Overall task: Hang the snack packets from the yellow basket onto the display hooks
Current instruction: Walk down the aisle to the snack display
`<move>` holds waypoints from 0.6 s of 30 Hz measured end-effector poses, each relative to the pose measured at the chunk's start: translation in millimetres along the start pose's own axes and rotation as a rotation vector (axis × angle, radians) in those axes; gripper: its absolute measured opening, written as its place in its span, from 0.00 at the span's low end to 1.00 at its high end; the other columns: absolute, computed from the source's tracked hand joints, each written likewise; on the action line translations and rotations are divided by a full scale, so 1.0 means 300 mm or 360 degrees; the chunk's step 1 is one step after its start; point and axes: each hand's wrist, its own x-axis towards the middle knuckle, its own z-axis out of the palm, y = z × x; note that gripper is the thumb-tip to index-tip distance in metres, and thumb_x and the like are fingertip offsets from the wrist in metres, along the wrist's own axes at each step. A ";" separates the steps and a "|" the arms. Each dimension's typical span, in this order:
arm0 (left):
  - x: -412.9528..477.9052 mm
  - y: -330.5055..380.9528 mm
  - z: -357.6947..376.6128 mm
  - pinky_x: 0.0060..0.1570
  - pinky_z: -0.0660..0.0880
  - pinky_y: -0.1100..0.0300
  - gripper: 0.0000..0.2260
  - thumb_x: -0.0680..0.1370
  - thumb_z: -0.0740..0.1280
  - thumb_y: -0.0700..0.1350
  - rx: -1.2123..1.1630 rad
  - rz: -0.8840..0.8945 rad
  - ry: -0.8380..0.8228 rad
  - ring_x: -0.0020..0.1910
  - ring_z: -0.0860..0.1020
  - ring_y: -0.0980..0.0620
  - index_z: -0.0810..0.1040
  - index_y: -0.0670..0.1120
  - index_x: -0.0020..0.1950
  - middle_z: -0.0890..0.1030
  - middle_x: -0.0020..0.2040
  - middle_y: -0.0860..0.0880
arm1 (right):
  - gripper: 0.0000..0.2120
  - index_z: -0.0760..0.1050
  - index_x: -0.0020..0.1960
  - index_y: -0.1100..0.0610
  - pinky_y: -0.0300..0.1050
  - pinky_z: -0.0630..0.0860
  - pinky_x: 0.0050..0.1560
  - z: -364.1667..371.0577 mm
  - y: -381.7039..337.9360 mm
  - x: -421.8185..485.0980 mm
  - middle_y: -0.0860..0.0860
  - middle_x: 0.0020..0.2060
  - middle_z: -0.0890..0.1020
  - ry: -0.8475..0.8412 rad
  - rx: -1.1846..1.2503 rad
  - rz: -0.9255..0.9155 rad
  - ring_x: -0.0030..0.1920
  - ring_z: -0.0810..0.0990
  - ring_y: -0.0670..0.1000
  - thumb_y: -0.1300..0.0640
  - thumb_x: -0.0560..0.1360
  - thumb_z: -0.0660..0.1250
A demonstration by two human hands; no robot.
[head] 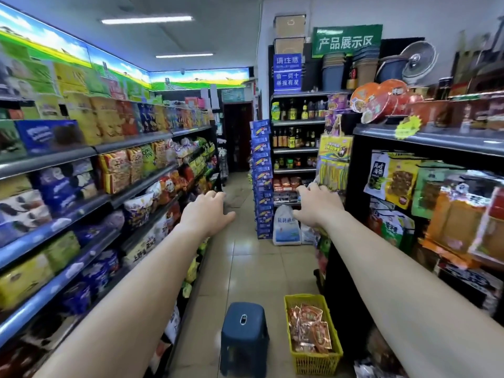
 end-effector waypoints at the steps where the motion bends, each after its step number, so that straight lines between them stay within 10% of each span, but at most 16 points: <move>1: 0.082 -0.024 0.046 0.58 0.76 0.47 0.31 0.79 0.60 0.62 0.0014 0.0013 -0.0003 0.69 0.71 0.43 0.63 0.49 0.78 0.70 0.73 0.46 | 0.31 0.65 0.69 0.50 0.57 0.72 0.57 0.042 -0.008 0.086 0.55 0.67 0.70 -0.0004 -0.0015 0.0003 0.66 0.70 0.60 0.36 0.71 0.62; 18: 1.432 -0.252 0.570 0.58 0.75 0.47 0.31 0.78 0.61 0.63 0.0036 0.0115 -0.0077 0.68 0.72 0.43 0.64 0.48 0.77 0.71 0.72 0.46 | 0.32 0.65 0.71 0.51 0.58 0.71 0.56 0.477 -0.039 1.423 0.56 0.67 0.71 -0.0049 0.0018 0.0037 0.66 0.70 0.61 0.37 0.72 0.63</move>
